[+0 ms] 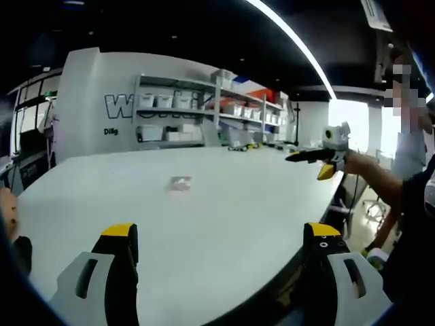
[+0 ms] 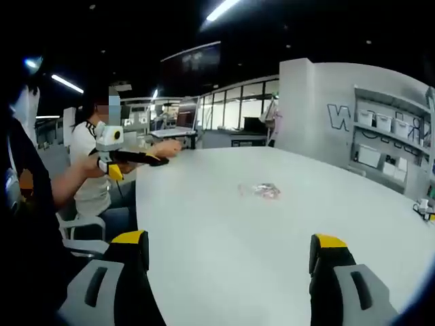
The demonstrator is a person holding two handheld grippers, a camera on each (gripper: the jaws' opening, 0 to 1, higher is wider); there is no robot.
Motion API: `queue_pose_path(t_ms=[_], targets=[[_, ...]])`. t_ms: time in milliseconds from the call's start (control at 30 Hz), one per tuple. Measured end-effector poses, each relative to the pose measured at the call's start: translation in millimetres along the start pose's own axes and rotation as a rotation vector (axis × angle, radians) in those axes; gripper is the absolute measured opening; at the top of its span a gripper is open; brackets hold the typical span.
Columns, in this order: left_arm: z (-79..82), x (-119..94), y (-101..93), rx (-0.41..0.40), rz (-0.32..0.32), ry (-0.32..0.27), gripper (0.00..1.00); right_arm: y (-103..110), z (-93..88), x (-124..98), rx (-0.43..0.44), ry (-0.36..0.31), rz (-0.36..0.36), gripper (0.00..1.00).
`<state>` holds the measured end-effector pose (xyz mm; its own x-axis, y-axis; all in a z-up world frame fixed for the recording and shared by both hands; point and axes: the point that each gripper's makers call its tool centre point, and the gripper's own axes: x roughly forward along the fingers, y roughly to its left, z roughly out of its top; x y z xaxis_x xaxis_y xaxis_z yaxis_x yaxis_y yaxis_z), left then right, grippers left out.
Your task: Open the resealable bag by pulling the two sides of the seal apart until the entire bag opening is separated and visibly accessible.
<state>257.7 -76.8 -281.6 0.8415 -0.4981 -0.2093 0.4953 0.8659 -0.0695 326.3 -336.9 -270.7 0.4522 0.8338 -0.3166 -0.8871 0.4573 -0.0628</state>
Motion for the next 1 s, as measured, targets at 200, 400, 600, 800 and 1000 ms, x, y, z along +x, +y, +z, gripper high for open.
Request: queue_pose_path(t_ms=[200,400,600,800,1000], targets=[[0.7,-0.2,0.6,0.0,0.001,-0.002,1.0,0.2,-0.3,1.1,0.002,0.003,0.003,1.0],[2.1,0.0,-0.1,0.0,0.0,-0.004,1.0,1.0,0.3,1.9,0.001,-0.001,0.004,1.0],[0.2,2.0,-0.4,0.002,-0.001,0.003,1.0,2.1,-3.0,3.1,0.006,0.002,0.008,1.0],[2.5,2.4,0.7,0.0,-0.001,-0.004,1.0,-0.3,-2.7,2.9,0.002,0.002,-0.001,1.0],[3.2,2.6,-0.1,0.003,-0.003,-0.003,1.0,0.1,-1.5,2.6,0.006,-0.005,-0.003,1.0]])
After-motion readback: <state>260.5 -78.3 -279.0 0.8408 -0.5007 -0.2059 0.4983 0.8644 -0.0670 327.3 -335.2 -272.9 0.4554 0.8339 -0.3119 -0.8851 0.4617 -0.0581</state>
